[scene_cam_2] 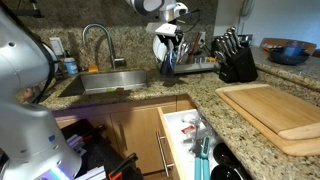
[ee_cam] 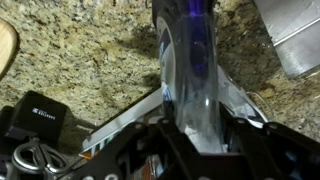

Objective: Put the dish soap beside the faucet

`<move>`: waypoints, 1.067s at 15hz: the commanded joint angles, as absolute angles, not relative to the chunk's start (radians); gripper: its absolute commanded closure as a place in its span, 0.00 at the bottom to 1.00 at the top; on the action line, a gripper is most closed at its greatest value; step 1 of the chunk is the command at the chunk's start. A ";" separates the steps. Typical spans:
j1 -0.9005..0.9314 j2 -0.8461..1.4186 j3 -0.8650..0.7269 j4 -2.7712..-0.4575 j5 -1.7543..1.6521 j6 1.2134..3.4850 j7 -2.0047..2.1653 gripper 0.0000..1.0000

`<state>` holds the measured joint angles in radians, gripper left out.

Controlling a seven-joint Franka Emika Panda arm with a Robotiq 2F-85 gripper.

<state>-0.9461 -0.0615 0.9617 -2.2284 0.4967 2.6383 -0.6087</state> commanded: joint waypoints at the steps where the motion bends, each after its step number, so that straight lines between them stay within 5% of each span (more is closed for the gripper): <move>1: -0.785 -0.287 0.751 -2.260 0.549 2.494 -0.683 0.83; 2: -0.751 -0.333 0.702 -2.270 0.537 2.467 -0.686 0.83; 3: -0.641 -0.164 0.634 -2.244 0.436 2.545 -0.596 0.58; 7: -0.556 -0.264 0.537 -2.267 0.409 2.504 -0.580 0.58; 8: -0.554 -0.264 0.536 -2.271 0.409 2.504 -0.580 0.83; 16: -0.046 -0.068 0.128 -2.281 0.620 2.441 -0.784 0.83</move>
<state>-0.1591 -0.1113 0.2123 -2.3048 0.5525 2.4731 -0.7082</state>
